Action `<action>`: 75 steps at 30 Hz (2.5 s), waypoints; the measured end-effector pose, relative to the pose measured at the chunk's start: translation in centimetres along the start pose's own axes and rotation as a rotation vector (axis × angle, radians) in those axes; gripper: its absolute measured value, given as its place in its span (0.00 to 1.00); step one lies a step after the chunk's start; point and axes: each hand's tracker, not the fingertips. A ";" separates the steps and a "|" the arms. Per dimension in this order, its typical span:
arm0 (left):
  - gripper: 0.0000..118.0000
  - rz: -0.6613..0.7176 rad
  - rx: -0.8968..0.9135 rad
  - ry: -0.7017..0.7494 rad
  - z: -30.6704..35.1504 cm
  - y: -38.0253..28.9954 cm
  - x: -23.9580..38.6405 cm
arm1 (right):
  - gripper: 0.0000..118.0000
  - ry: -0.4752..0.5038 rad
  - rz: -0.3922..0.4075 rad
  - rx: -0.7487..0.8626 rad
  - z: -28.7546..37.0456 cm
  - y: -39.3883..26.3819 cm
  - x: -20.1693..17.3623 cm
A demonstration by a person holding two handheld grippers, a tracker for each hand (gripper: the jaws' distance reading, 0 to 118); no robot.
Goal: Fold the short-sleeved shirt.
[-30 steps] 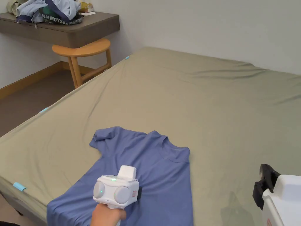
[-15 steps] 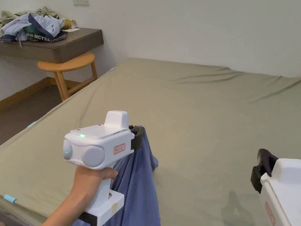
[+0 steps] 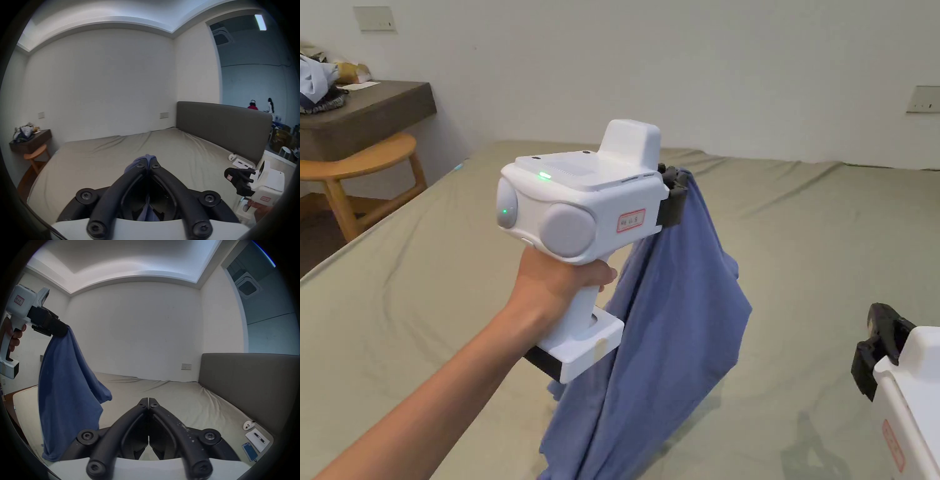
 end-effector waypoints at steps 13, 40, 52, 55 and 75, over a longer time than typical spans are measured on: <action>0.01 0.071 -0.314 -0.237 -10.1 -12.8 9.2 | 0.00 -0.151 -0.002 -0.046 1.7 -1.7 6.8; 0.99 0.097 -0.168 0.034 -3.9 -17.2 7.5 | 0.00 -0.132 -0.026 -0.053 1.7 -1.0 4.7; 0.73 0.029 0.192 0.458 4.2 -13.1 -0.2 | 0.00 -0.093 -0.003 0.031 2.3 1.8 1.6; 0.11 0.051 0.196 0.464 5.0 -13.6 -1.3 | 0.00 -0.086 -0.006 0.037 2.4 2.0 1.2; 0.00 0.415 -0.535 0.232 -0.4 -24.9 -3.3 | 0.01 -0.074 -0.010 -0.021 1.7 -0.2 1.6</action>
